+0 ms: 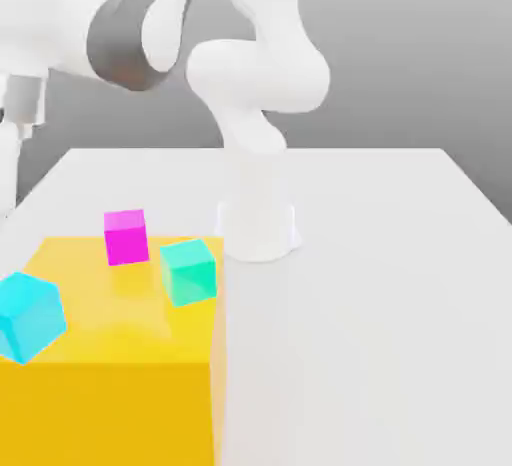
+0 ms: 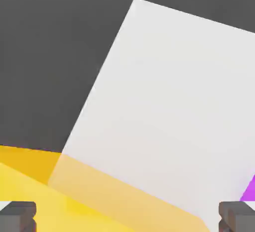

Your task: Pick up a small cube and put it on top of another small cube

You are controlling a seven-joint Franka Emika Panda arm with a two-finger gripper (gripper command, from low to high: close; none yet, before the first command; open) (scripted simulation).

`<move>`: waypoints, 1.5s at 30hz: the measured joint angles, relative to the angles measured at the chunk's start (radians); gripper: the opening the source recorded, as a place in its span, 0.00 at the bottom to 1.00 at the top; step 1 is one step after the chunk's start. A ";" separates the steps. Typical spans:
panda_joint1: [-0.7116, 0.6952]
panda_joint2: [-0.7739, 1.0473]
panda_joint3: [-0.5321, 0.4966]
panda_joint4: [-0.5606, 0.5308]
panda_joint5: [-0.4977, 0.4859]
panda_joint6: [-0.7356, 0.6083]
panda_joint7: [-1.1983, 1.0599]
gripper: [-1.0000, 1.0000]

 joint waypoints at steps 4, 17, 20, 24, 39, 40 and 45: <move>-0.102 0.138 -0.047 -0.057 0.075 0.073 0.073 0.50; -0.216 0.418 0.064 -0.046 0.258 0.279 0.004 0.00; -0.215 0.397 0.059 -0.050 0.243 0.262 0.015 0.00; -0.183 0.263 0.008 -0.076 0.156 0.155 0.081 0.00; 0.002 -0.152 0.090 0.108 -0.028 -0.415 -0.142 0.00; 0.020 -0.188 0.101 0.115 -0.018 -0.458 -0.174 0.00; 0.126 -0.358 0.153 0.125 0.040 -0.653 -0.312 0.00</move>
